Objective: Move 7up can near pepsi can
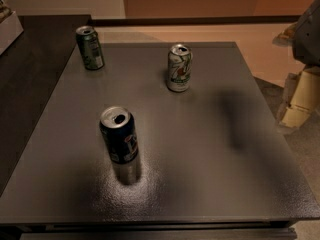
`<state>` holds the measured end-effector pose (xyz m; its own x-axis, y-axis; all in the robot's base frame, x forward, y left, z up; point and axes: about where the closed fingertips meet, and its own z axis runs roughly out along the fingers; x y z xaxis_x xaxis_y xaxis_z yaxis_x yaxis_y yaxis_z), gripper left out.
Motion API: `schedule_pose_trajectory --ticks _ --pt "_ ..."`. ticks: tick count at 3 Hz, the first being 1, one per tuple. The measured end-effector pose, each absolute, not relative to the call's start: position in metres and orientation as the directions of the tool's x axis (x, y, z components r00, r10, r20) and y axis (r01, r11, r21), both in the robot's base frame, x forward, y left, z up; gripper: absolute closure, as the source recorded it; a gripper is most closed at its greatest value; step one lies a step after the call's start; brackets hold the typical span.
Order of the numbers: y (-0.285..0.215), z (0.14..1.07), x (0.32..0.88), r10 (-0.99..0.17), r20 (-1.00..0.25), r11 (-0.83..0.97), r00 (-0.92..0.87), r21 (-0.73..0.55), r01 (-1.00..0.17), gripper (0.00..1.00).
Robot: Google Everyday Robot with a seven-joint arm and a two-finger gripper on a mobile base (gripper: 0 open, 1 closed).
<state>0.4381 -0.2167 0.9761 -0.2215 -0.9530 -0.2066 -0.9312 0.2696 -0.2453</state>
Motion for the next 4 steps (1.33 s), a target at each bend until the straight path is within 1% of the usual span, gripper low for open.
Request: schedule_pose_trajectory --ticks 1,2,4 --pt "-0.211 0.975 0.447 -0.950 -0.214 0.279 -0.228 -0.252 -0.927 0.00" --pt "-0.199 0.973 0.471 -0.931 -0.272 0.316 -0.245 -0.256 -0.914 0.00" --pt "-0.166 0.961 0.530 -0.856 -0.437 0.406 -0.275 -0.241 -0.882 0.00"
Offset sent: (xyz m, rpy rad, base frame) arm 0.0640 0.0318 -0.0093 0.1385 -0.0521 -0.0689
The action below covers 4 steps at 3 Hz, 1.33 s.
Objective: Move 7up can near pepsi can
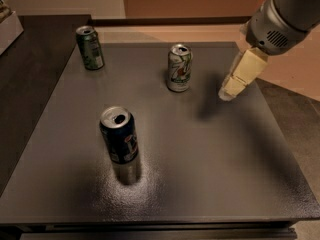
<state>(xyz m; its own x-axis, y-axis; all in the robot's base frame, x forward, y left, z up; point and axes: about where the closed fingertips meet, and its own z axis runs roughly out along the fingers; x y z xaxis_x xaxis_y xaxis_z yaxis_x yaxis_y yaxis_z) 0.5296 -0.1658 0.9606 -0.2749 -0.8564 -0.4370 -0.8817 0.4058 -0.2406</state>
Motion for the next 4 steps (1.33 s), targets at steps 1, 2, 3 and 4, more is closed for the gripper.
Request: schedule_pose_trajectory --ticks 1,2,3,4 --pt "-0.149 0.948 0.557 -0.819 -0.495 0.439 -0.289 -0.218 -0.871 0.00" --pt "-0.135 0.933 0.580 -0.793 -0.528 0.459 -0.303 -0.190 -0.868 0.00" --pt "-0.123 0.920 0.602 -0.769 -0.550 0.476 -0.325 -0.154 -0.866 0.00" --pt "-0.107 0.906 0.616 -0.748 -0.569 0.480 -0.341 -0.109 -0.871 0.00"
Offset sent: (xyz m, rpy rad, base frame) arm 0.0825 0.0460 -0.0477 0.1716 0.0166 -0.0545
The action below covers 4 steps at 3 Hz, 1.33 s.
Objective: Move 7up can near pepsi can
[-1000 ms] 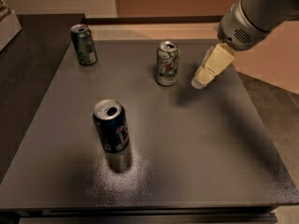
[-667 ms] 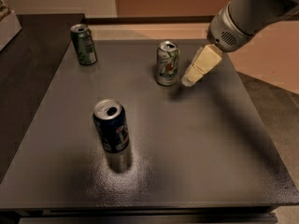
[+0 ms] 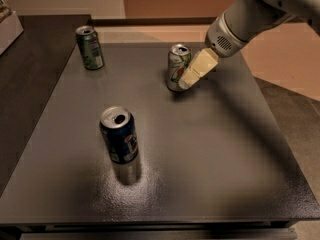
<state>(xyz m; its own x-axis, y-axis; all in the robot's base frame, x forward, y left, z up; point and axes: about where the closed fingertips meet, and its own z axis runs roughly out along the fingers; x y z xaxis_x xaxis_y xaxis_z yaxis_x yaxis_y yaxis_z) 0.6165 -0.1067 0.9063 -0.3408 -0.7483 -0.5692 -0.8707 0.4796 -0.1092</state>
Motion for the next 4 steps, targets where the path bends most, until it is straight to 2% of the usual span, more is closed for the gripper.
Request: schedule_pose_trajectory --ticks 2,3,4 --pt "-0.086 0.894 0.636 -0.694 -0.621 0.499 -0.365 -0.049 -0.865 0.00" --pt "-0.078 0.903 0.634 -0.665 -0.662 0.487 -0.345 -0.035 -0.873 0.18" --pt "-0.071 0.907 0.628 -0.654 -0.679 0.469 -0.334 -0.017 -0.883 0.41"
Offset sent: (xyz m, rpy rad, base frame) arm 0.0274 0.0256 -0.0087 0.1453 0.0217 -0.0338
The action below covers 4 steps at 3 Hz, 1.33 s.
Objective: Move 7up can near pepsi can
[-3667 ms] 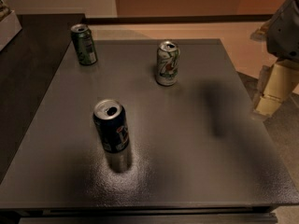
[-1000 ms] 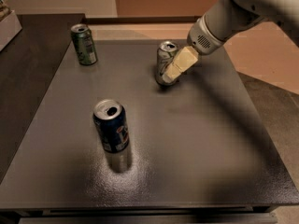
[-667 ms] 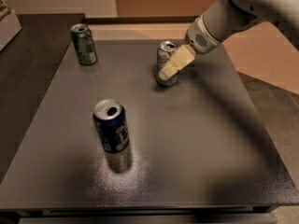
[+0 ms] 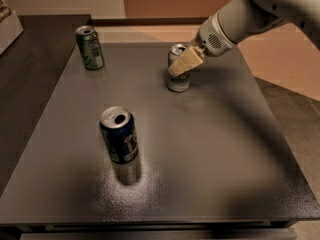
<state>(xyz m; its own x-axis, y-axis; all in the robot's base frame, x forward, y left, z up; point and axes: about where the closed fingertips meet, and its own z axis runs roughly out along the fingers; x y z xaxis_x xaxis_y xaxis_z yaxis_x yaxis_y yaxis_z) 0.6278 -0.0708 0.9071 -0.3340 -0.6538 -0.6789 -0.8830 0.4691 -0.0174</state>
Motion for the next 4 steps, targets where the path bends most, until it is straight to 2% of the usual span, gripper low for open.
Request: schedule_pose_trajectory --ticks 2,3,4 --pt "-0.068 0.911 0.601 -0.670 -0.681 0.412 -0.296 -0.009 -0.911 0.88" --pt "-0.073 0.919 0.572 -0.703 -0.670 0.345 -0.237 -0.030 -0.938 1.00" --pt "-0.082 0.924 0.536 -0.726 -0.664 0.266 -0.177 -0.034 -0.963 1.00"
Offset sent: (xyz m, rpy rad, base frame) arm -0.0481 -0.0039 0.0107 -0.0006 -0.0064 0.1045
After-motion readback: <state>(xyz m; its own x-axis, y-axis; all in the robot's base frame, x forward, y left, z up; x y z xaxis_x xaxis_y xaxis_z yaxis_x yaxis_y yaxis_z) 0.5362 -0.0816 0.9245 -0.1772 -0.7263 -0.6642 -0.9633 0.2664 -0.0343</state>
